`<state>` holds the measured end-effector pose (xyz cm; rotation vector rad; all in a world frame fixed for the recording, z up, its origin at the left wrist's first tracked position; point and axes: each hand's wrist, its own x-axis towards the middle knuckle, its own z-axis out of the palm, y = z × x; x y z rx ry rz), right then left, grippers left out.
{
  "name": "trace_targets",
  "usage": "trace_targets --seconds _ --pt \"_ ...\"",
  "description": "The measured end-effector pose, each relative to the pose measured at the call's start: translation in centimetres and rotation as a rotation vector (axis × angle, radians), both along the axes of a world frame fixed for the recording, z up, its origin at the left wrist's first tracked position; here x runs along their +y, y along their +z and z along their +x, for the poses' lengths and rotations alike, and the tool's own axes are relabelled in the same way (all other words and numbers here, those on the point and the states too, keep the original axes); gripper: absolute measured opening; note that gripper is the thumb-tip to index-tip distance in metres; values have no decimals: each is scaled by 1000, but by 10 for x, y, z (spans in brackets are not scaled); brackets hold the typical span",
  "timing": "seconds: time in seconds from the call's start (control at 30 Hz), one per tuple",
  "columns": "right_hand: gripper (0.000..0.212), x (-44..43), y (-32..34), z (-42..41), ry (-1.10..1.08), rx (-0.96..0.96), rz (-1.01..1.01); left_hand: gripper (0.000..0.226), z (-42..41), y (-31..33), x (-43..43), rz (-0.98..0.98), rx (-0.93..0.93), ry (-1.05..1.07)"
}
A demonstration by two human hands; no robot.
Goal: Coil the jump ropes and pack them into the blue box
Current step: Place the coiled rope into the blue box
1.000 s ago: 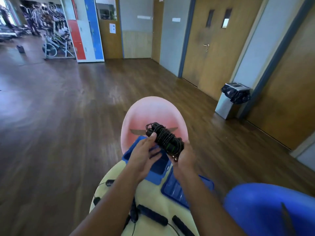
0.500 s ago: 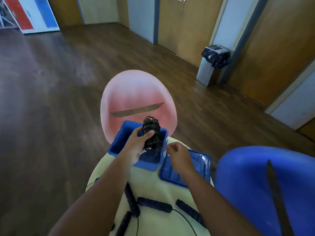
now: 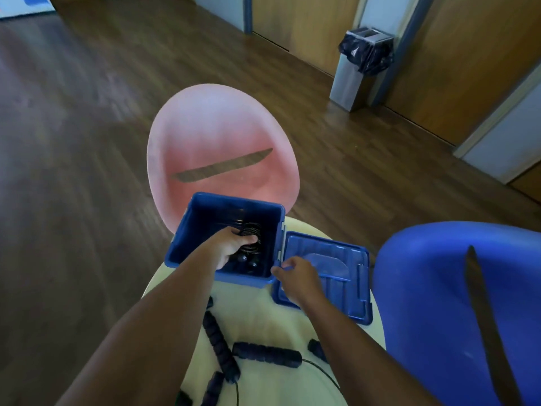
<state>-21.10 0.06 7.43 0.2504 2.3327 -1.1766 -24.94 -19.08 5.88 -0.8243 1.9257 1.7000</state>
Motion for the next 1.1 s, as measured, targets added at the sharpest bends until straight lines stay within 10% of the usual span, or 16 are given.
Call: trace_targets --seconds 0.13,0.3,0.63,1.1 --pt "21 -5 -11 -1 -59 -41 -79 21 -10 -13 5 -6 0 41" --pt "19 -1 -12 -2 -101 -67 -159 96 -18 -32 4 -139 -109 -78" --pt "17 5 -15 -3 -175 -181 -367 50 -23 -36 7 -366 -108 -355" --pt "28 7 -23 -4 -158 -153 -363 64 -24 -29 15 -437 -191 -345"
